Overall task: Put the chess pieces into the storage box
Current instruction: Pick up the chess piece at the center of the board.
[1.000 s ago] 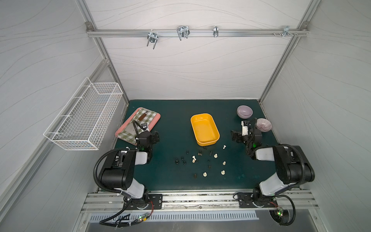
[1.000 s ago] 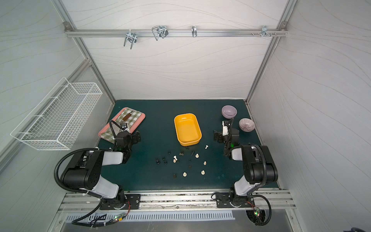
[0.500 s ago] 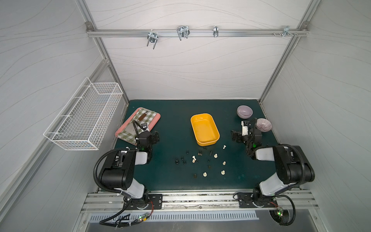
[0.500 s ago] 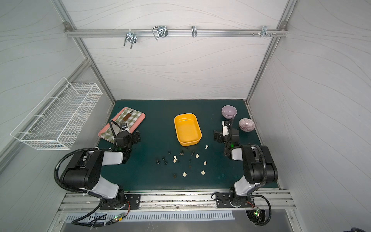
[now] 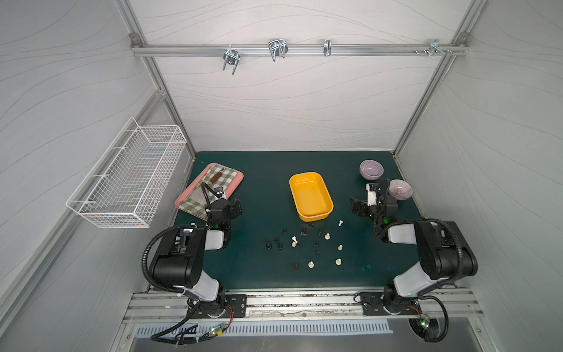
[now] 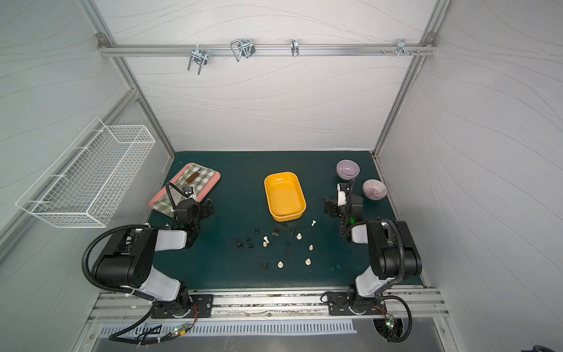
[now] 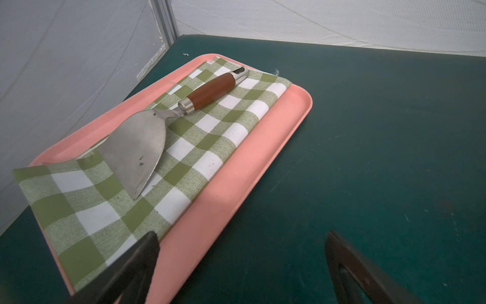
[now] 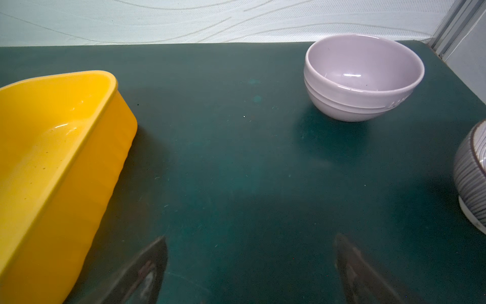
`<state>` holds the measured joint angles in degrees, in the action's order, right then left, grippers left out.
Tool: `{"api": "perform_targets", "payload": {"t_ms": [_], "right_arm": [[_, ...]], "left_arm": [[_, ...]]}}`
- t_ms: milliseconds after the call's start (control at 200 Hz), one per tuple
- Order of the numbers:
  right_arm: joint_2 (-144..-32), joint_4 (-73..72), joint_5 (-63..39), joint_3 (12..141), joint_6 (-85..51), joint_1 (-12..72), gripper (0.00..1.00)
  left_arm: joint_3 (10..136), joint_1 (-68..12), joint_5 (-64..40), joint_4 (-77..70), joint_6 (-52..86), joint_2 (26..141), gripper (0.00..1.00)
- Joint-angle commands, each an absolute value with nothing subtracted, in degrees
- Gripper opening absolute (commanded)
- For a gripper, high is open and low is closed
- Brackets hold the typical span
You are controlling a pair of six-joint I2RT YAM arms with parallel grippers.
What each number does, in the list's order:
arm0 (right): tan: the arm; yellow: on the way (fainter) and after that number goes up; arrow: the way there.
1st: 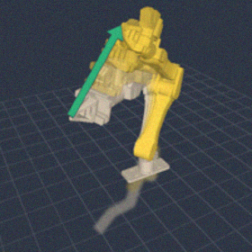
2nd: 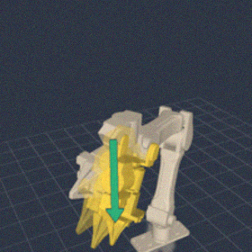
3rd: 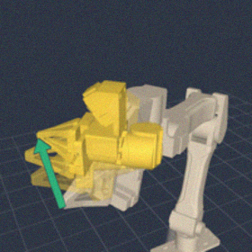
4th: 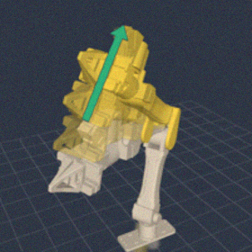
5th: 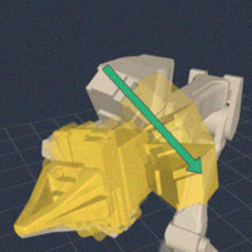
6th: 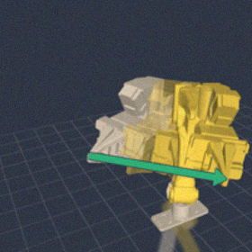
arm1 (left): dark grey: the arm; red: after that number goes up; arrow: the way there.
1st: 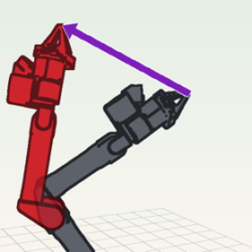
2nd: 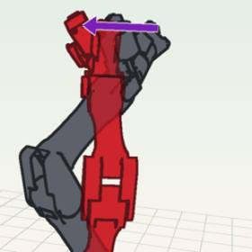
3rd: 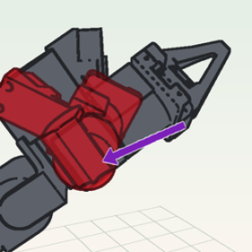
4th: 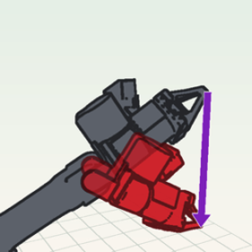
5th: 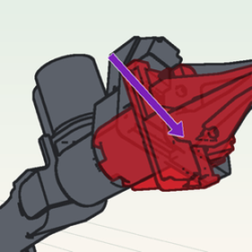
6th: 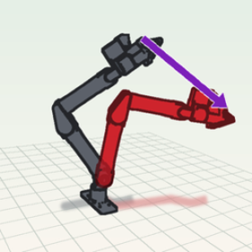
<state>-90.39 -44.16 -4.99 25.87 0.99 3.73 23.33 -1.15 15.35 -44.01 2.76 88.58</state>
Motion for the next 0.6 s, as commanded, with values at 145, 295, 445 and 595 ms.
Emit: {"api": "perform_targets", "payload": {"t_ms": [145,295,445,595], "right_arm": [[-90.6,-45.1,-5.5,26.2,1.5,3.5,0.99],[-90.6,-45.1,-5.7,26.2,1.5,3.4,0.99],[-90.7,-44.8,-5.8,26.3,1.4,3.4,0.99],[-90.9,-44.9,-6.6,26.4,1.3,3.0,0.99]], "left_arm": [[24.9,-0.1,13.1,-45.8,2.9,88.4,0.99],[24.9,0.0,12.8,-45.5,3.0,88.4,0.99],[25.0,0.0,12.9,-45.5,3.0,88.5,0.99],[25.0,0.0,12.8,-45.4,3.0,88.5,0.99]]}}
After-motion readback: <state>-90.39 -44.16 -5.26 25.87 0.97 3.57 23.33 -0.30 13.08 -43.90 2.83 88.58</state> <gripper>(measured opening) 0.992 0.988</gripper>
